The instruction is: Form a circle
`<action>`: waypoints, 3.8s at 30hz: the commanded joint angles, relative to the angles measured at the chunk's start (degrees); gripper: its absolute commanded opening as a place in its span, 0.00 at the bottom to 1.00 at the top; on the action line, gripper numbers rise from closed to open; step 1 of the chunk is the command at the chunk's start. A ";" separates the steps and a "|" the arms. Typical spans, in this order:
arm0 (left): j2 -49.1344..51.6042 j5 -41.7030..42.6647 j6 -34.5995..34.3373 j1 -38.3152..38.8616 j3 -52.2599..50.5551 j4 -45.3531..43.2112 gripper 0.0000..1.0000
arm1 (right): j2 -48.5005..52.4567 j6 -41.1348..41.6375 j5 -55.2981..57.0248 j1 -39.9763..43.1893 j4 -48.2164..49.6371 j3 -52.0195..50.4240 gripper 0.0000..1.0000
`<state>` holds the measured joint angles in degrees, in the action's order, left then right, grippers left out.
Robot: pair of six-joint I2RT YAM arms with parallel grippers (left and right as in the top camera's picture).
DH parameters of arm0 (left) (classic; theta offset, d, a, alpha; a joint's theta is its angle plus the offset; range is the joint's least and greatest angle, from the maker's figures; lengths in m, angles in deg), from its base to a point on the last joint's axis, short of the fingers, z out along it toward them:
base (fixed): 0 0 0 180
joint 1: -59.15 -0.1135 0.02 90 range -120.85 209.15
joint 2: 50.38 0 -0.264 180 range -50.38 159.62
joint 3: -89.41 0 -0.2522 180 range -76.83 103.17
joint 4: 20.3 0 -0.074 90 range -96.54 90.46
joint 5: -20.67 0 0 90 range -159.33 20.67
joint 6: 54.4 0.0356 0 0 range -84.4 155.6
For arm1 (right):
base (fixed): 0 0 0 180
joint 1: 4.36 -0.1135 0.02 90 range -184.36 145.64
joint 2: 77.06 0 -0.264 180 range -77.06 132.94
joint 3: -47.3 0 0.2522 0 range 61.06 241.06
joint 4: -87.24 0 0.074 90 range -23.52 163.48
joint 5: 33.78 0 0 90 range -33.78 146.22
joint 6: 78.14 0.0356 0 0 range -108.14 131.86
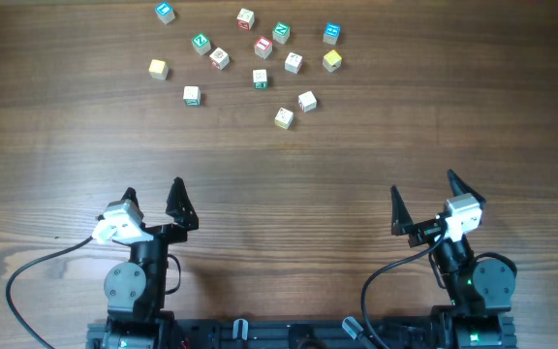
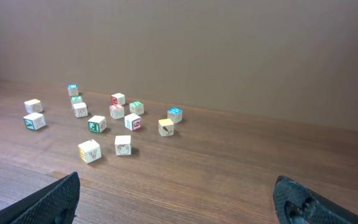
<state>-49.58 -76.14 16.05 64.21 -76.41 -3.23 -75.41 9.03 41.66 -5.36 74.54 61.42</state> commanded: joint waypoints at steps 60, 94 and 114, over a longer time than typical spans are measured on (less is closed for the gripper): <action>-0.46 -1.62 -0.76 2.19 -0.09 -1.99 1.00 | 0.13 0.20 0.15 -0.17 0.11 -0.04 1.00; 33.07 12.55 -0.11 2.19 50.80 36.89 1.00 | 0.13 0.20 0.15 -0.17 0.11 -0.04 1.00; 134.77 11.91 5.84 2.14 135.93 61.57 1.00 | 0.13 0.20 0.15 -0.17 0.11 -0.04 1.00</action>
<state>84.03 -64.27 20.57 66.28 58.19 61.84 -74.82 9.03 41.66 -5.36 74.35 61.42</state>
